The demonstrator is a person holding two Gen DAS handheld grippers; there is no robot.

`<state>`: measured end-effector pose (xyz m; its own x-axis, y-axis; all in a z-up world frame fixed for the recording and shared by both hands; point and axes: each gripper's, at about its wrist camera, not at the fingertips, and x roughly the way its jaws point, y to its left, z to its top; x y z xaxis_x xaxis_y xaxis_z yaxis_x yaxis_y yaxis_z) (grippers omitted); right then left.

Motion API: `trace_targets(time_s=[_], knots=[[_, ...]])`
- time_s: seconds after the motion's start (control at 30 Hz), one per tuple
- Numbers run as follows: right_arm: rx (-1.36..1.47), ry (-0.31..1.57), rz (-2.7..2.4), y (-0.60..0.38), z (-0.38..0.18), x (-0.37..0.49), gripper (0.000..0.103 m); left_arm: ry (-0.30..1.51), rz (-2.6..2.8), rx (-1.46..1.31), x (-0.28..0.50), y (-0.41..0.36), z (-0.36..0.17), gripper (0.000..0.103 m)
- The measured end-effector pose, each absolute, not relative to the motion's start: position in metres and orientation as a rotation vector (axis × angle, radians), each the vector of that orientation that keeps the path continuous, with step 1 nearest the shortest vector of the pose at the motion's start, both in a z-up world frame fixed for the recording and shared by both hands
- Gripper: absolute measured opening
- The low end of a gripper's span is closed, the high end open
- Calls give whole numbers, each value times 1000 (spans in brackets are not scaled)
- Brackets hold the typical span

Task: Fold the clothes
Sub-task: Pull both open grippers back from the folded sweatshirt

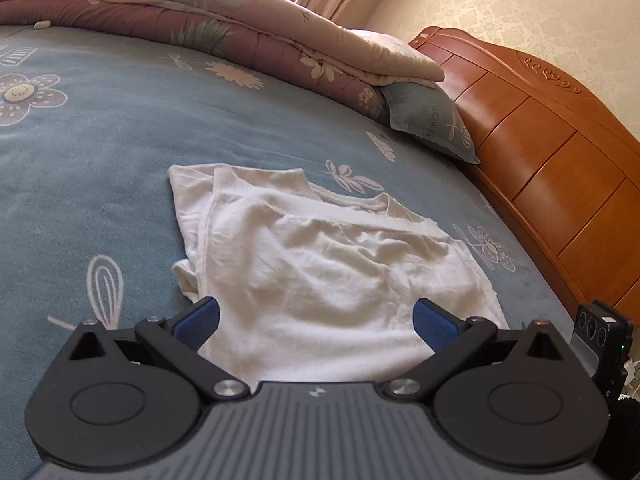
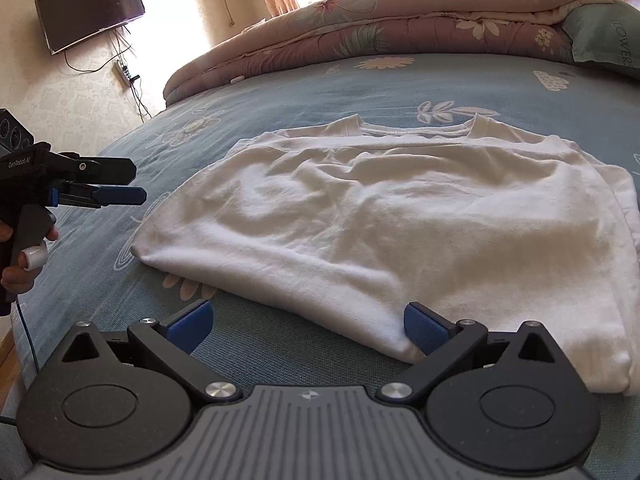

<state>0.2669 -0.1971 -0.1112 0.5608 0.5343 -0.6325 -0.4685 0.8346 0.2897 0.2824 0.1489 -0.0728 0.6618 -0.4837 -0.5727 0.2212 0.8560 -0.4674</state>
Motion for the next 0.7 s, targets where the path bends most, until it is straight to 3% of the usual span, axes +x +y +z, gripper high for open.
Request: trace_targets(time_s=[0.17, 0.4, 0.7], knots=[[53, 786, 561, -189, -111, 266, 103, 851, -449, -452, 298, 150, -101, 102], [-24, 794, 528, -178, -112, 263, 103, 744, -592, -220, 278, 131, -86, 102], [-47, 797, 514, -176, -112, 262, 103, 731, -540, -282, 320, 164, -89, 102]])
